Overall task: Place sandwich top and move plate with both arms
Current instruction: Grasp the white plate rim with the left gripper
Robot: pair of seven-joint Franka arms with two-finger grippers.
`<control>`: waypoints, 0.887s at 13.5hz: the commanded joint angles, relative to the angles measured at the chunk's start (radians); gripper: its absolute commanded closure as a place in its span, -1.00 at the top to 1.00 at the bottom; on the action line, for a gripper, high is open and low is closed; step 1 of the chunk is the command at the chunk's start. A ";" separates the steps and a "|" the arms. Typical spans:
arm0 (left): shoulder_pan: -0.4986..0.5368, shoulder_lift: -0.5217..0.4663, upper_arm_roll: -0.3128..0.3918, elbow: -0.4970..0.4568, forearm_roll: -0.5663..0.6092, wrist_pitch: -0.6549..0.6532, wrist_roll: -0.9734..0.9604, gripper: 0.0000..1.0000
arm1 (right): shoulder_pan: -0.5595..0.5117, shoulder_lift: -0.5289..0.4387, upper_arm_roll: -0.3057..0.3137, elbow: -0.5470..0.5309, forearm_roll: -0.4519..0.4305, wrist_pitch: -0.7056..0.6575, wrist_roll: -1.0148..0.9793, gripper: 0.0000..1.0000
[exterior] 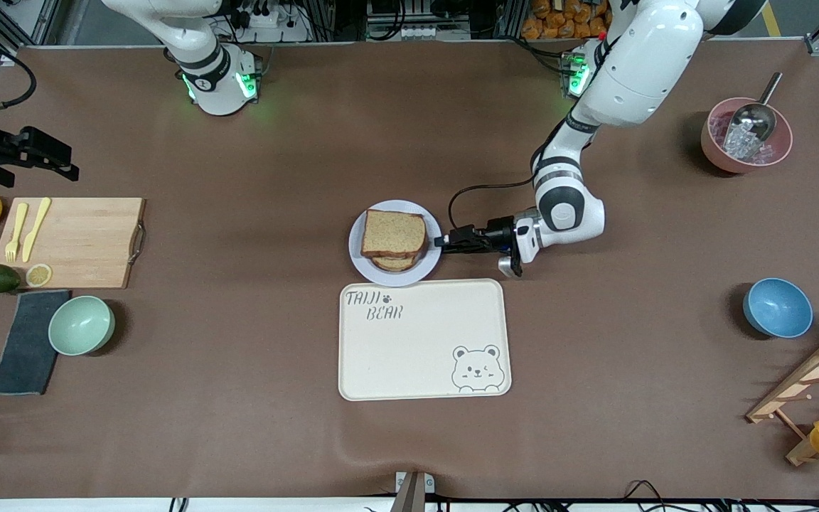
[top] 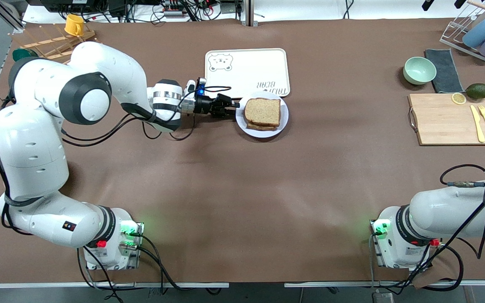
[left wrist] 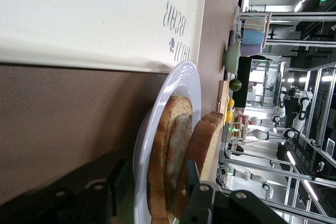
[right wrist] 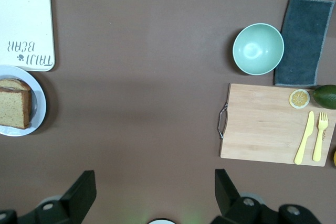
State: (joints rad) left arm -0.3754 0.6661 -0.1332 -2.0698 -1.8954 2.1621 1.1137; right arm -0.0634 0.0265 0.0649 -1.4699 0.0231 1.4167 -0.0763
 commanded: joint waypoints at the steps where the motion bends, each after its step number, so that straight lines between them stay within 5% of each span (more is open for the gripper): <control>1: -0.011 0.027 0.003 0.028 -0.036 0.013 0.055 -0.07 | 0.019 -0.025 -0.019 -0.029 -0.015 0.016 0.015 1.00; 7: -0.031 0.041 0.003 0.046 -0.036 0.013 0.067 -0.17 | 0.036 -0.028 -0.043 -0.029 -0.015 0.016 0.015 1.00; 12: -0.034 0.067 0.001 0.068 -0.036 0.013 0.100 -0.59 | 0.036 -0.025 -0.043 -0.029 -0.014 0.015 0.015 1.00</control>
State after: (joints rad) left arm -0.3978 0.7097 -0.1329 -2.0246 -1.8957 2.1627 1.1744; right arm -0.0448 0.0265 0.0328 -1.4733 0.0230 1.4210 -0.0763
